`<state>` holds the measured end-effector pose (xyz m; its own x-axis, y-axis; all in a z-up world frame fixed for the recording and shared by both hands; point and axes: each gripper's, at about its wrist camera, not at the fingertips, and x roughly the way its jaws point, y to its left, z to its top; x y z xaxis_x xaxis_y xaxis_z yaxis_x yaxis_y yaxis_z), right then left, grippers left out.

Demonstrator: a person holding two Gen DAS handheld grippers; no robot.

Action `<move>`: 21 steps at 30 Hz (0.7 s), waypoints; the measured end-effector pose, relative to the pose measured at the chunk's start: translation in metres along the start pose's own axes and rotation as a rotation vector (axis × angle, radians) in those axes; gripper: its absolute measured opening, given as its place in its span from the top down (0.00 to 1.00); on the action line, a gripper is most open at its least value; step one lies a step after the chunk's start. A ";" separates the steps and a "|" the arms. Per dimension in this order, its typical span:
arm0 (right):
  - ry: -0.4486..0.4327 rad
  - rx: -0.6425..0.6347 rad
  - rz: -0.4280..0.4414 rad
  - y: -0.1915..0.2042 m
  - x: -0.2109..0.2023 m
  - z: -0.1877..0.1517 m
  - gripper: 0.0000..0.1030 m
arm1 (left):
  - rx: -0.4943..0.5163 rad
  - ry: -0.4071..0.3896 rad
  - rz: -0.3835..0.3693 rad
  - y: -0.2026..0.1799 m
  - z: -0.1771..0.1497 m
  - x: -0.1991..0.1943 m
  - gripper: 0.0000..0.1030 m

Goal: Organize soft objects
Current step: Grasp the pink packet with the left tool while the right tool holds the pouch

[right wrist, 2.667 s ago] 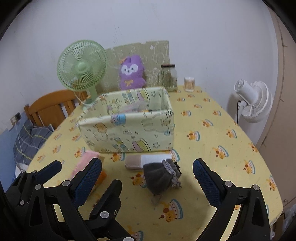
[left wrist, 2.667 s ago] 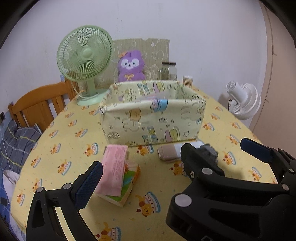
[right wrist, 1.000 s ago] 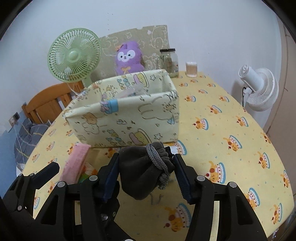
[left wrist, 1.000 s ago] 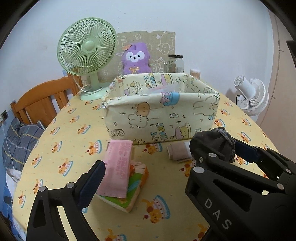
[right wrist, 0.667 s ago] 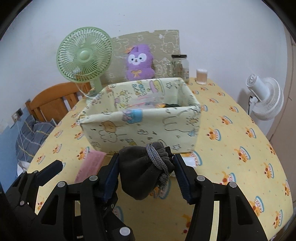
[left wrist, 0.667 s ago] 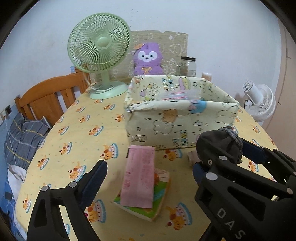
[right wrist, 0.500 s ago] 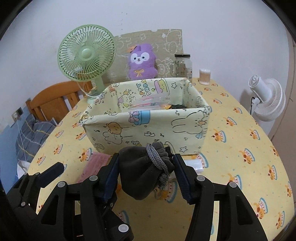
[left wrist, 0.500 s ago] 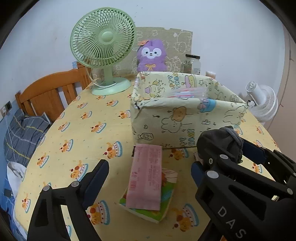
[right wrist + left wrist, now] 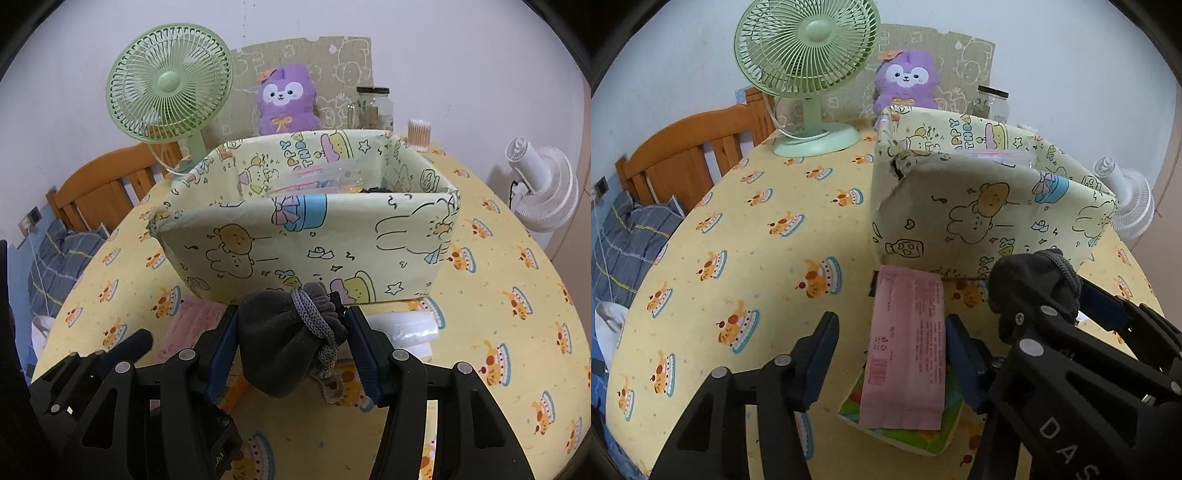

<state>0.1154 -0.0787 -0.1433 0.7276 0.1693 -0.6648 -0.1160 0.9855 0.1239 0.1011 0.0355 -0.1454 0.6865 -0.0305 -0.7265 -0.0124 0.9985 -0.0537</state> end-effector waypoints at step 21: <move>-0.040 0.065 0.010 -0.020 -0.025 -0.001 0.41 | 0.031 -0.037 -0.007 -0.023 0.002 -0.023 0.61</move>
<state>0.0991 -0.1031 -0.1296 0.7530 0.1771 -0.6338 -0.0801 0.9806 0.1788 0.0872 0.0138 -0.1262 0.7129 -0.0361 -0.7003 0.0147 0.9992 -0.0366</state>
